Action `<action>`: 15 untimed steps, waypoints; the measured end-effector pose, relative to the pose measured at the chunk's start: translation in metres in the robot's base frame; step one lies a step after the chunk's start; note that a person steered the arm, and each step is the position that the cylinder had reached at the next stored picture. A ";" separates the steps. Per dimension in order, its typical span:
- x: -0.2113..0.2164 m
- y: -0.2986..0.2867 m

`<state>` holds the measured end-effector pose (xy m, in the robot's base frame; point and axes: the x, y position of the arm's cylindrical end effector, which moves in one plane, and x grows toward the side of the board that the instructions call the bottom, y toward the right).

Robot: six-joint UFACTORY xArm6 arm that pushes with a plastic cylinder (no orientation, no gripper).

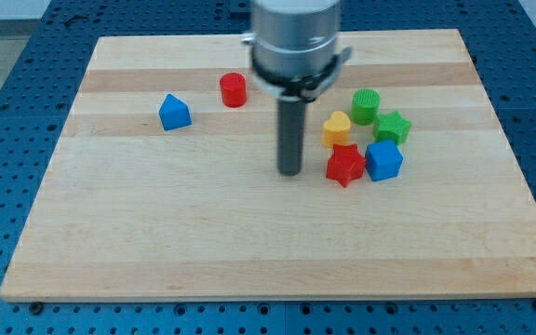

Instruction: Push the red star a bit up

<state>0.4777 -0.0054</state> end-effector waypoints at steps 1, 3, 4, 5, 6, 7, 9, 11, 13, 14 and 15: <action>0.045 0.003; 0.065 0.103; 0.053 0.102; 0.042 0.088; 0.040 0.088; 0.035 0.088; 0.028 0.088; 0.025 0.098; 0.010 0.111; 0.001 0.111; 0.001 0.101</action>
<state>0.4784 0.0956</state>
